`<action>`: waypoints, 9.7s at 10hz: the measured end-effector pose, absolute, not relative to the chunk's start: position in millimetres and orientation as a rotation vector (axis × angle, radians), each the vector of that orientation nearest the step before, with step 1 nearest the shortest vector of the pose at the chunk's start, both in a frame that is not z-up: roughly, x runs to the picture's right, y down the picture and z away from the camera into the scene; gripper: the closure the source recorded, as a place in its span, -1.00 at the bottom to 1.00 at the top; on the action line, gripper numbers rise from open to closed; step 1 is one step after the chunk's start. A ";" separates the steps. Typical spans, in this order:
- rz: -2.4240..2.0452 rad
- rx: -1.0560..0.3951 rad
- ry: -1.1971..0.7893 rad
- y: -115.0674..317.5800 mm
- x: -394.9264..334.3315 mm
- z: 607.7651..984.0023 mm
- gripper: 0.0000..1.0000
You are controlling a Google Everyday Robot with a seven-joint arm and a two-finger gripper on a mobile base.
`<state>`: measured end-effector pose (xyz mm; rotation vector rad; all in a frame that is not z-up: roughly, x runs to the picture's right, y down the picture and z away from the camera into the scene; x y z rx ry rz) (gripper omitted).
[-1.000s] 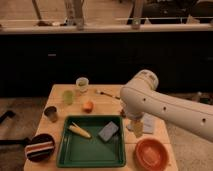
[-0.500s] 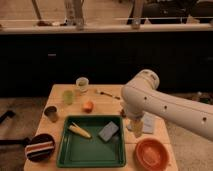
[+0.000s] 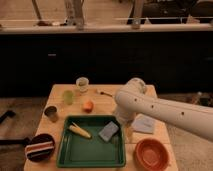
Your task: Place sponge in red bowl
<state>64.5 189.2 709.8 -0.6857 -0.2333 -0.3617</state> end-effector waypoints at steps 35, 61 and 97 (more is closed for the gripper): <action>-0.558 -0.757 -0.385 246.9 -8.6 763.5 1.00; -0.496 -0.584 -0.288 170.3 71.6 685.5 1.00; -0.421 -0.778 -0.252 295.8 210.0 687.0 -0.16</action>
